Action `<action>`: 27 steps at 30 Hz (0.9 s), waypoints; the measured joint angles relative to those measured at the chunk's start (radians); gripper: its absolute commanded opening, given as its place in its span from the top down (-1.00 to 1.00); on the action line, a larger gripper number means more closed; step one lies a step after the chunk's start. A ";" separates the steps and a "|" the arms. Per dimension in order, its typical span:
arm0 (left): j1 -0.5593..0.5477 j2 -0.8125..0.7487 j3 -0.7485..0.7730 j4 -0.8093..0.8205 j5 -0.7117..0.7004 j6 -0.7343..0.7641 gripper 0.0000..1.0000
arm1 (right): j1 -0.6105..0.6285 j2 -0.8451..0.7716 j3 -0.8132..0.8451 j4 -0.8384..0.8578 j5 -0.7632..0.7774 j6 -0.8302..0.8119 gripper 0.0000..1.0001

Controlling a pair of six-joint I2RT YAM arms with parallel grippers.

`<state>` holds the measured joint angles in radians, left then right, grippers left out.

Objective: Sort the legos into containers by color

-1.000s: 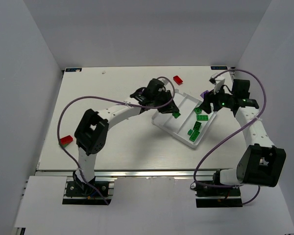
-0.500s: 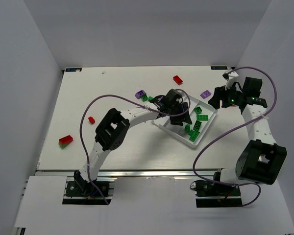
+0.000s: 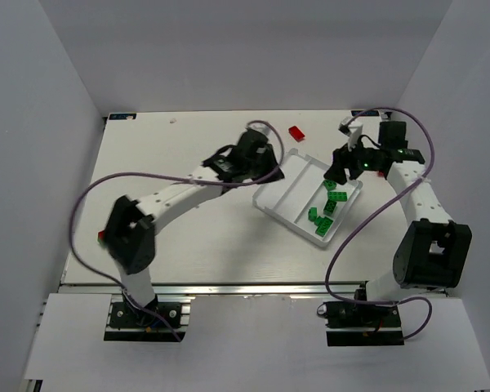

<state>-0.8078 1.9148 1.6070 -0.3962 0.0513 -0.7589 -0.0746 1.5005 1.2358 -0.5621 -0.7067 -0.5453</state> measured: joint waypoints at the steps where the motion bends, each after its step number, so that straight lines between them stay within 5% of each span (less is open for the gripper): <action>1: 0.027 -0.112 -0.076 0.014 -0.033 0.000 0.46 | 0.031 0.004 0.008 0.000 0.003 -0.008 -0.32; 2: 0.049 -0.187 -0.131 0.028 -0.052 0.000 0.30 | 0.065 0.010 0.019 -0.001 0.009 -0.013 -0.31; 3: 0.078 -0.269 -0.189 0.031 -0.071 -0.003 -0.09 | 0.103 0.022 0.034 0.000 0.020 -0.016 -0.27; 6: 0.171 -0.475 -0.330 0.031 -0.123 -0.017 -0.53 | 0.201 0.091 0.106 0.005 0.054 -0.016 -0.26; 19: 0.235 -0.954 -0.763 -0.147 -0.329 -0.169 -0.61 | 0.494 0.607 0.654 -0.053 0.269 0.089 -0.68; 27: 0.235 -1.121 -0.789 -0.256 -0.440 -0.238 -0.65 | 0.585 0.819 0.874 -0.066 0.372 0.097 -0.69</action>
<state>-0.5728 0.7940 0.8185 -0.6521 -0.3889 -0.9974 0.5106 2.3196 2.1094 -0.6285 -0.3351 -0.4488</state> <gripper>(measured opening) 0.822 0.843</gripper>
